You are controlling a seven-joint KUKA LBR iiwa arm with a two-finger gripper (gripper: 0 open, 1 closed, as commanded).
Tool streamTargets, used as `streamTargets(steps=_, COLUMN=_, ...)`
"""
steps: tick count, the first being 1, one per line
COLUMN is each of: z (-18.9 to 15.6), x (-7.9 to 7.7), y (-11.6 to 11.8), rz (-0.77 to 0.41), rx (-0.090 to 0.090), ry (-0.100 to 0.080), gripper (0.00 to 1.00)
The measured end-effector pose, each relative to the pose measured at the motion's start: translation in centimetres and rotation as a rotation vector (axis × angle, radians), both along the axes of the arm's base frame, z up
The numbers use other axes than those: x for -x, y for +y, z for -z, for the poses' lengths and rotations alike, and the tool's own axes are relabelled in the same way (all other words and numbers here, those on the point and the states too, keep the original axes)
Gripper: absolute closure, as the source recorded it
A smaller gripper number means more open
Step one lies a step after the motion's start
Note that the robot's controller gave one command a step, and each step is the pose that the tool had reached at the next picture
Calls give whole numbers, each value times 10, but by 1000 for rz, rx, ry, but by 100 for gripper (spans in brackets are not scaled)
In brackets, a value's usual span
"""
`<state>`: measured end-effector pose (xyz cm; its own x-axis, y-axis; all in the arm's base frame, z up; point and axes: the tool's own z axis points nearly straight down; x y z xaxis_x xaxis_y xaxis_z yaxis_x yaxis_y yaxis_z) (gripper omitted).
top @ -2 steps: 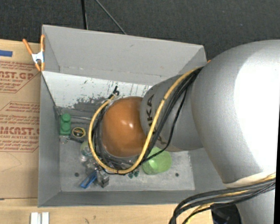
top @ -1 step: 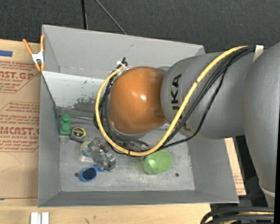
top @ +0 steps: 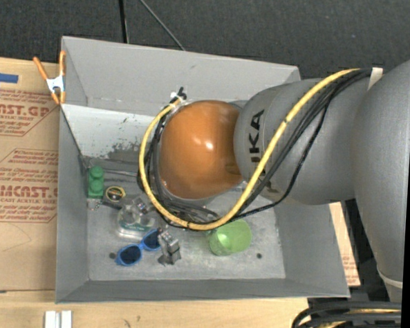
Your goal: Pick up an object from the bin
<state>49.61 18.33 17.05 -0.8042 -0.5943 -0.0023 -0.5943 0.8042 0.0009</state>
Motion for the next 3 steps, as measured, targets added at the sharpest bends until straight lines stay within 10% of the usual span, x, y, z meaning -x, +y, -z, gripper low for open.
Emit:
streamTargets(steps=1, z=104, x=-28, y=-13, rz=30, rx=-3, ry=-2, gripper=0)
streamTargets(steps=2, z=100, x=-27, y=-13, rz=28, rx=0, ry=1, gripper=100)
streamTargets(steps=3, z=-2, x=-29, y=-10, rz=12, rx=-2, ry=-8, gripper=100)
